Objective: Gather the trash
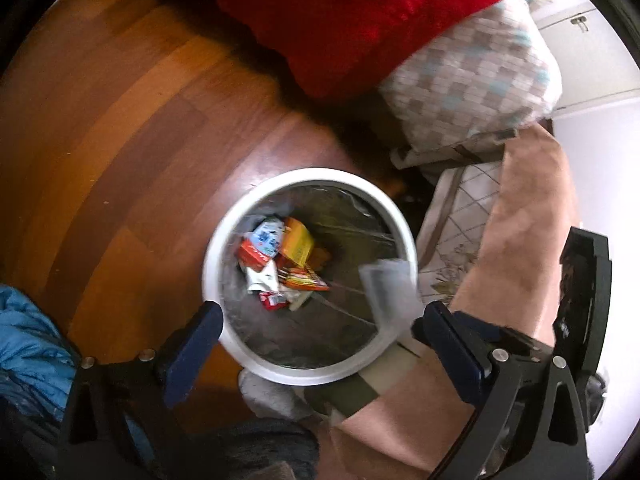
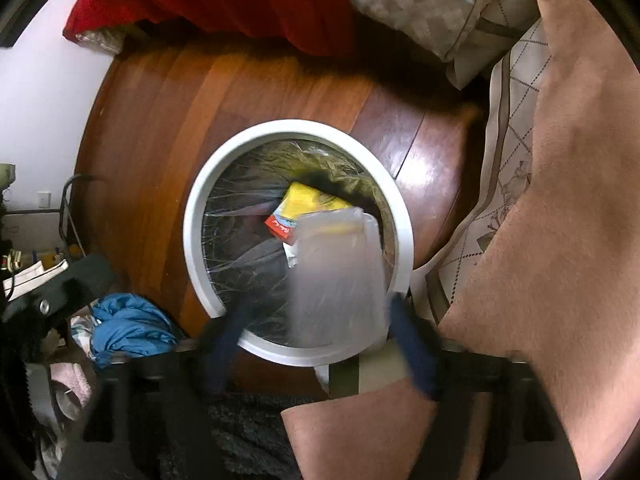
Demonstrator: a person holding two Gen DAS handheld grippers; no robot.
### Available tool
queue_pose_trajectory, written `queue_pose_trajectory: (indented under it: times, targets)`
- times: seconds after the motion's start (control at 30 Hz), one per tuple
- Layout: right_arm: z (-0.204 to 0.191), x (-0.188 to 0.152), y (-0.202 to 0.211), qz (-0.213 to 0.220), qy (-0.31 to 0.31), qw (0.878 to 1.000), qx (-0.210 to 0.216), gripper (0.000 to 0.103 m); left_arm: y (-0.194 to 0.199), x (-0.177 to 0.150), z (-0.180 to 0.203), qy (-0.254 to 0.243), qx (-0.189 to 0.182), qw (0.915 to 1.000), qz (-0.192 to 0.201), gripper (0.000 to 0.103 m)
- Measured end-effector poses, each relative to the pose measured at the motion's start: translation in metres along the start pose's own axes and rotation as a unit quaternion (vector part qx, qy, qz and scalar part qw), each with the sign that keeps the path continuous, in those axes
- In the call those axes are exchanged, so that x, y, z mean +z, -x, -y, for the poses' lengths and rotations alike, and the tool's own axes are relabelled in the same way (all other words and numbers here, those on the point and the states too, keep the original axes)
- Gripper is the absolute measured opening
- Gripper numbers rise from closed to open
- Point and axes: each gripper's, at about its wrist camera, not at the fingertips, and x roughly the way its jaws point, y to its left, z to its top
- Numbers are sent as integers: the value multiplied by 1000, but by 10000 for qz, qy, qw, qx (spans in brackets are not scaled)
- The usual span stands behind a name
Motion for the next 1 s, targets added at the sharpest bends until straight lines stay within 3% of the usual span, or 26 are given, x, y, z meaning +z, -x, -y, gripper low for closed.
queue_pose_trajectory:
  times: [0.23, 0.47, 0.8, 1.0]
  targets:
    - [-9, -14, 23, 109, 245, 9995, -184, 102, 38, -30, -4, -211, 1021, 9921, 699, 102]
    - [-16, -47, 62, 447, 416, 9967, -538, 103, 76, -60, 6, -352, 1340, 9849, 1040, 102]
    - [-23, -98, 142, 1011, 423, 9940, -48, 103, 144, -103, 33, -596, 1169, 9817, 1381, 102]
    - [-33, -131, 205, 1380, 608, 9876, 438, 103, 192, -131, 53, -741, 875, 9800, 1628, 102]
